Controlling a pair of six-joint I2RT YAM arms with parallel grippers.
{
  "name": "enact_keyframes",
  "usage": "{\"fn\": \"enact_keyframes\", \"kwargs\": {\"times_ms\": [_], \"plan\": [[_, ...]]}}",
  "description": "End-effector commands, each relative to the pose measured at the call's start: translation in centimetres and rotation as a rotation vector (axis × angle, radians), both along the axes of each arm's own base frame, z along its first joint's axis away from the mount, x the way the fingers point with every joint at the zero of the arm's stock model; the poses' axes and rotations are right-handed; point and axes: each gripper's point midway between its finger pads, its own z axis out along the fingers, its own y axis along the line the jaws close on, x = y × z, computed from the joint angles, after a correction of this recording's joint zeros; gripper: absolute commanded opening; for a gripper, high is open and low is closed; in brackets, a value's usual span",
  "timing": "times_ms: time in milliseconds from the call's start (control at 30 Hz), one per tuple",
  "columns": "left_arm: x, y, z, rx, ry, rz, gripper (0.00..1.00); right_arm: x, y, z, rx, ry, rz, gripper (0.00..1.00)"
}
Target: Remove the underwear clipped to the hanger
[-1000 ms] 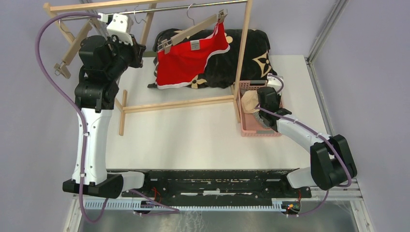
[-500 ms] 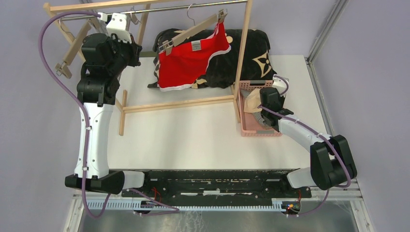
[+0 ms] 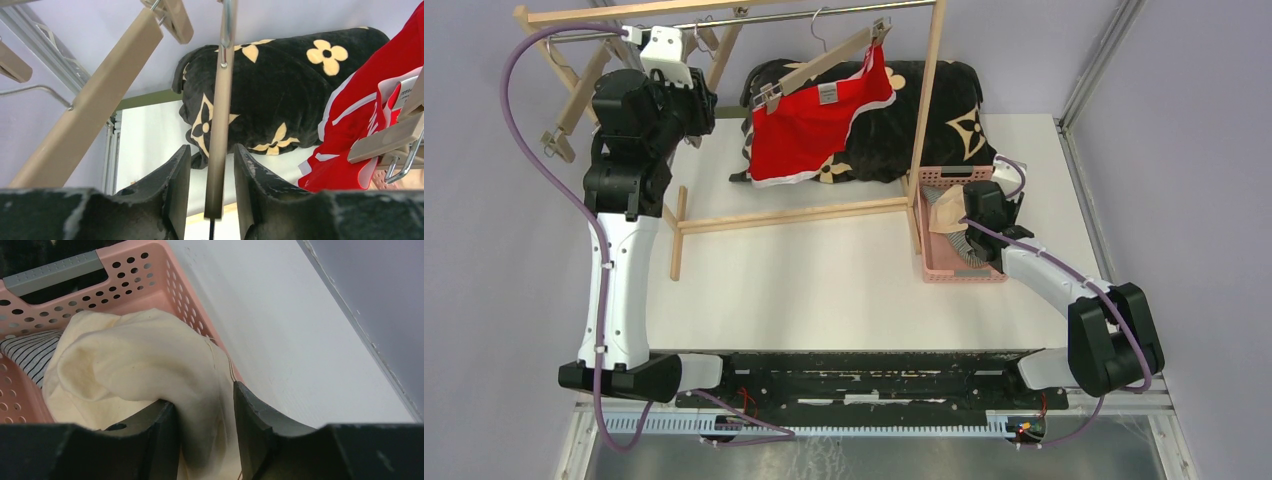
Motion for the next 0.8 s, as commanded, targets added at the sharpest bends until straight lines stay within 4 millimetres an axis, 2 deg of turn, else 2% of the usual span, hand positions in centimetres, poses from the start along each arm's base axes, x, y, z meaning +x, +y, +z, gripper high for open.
{"fn": "enact_keyframes", "kwargs": {"times_ms": [0, 200, 433, 567, 667, 767], "plan": [[-1.4, 0.7, 2.9, -0.003, -0.105, 0.027, 0.45, 0.2, -0.1, 1.8, 0.029, -0.065, -0.011, 0.49], [-2.7, 1.2, 3.8, -0.010, -0.139, 0.050, 0.49, 0.7, 1.3, 2.0, 0.066, -0.066, 0.071, 0.52], [-6.4, 1.9, 6.8, -0.032, -0.226, 0.076, 0.51, 1.2, 3.1, 2.9, 0.105, -0.082, 0.187, 0.61], [-8.5, 2.3, 8.0, -0.035, -0.266, 0.092, 0.52, 1.3, 4.0, 3.8, 0.127, -0.112, 0.241, 0.64], [-9.9, 1.9, 8.9, -0.057, -0.298, 0.065, 0.53, 1.4, 4.5, 4.0, 0.141, -0.114, 0.267, 0.64], [-11.4, 0.7, 9.9, -0.082, -0.330, -0.004, 0.53, 1.6, 4.8, 3.3, 0.145, -0.093, 0.278, 0.64]]}}
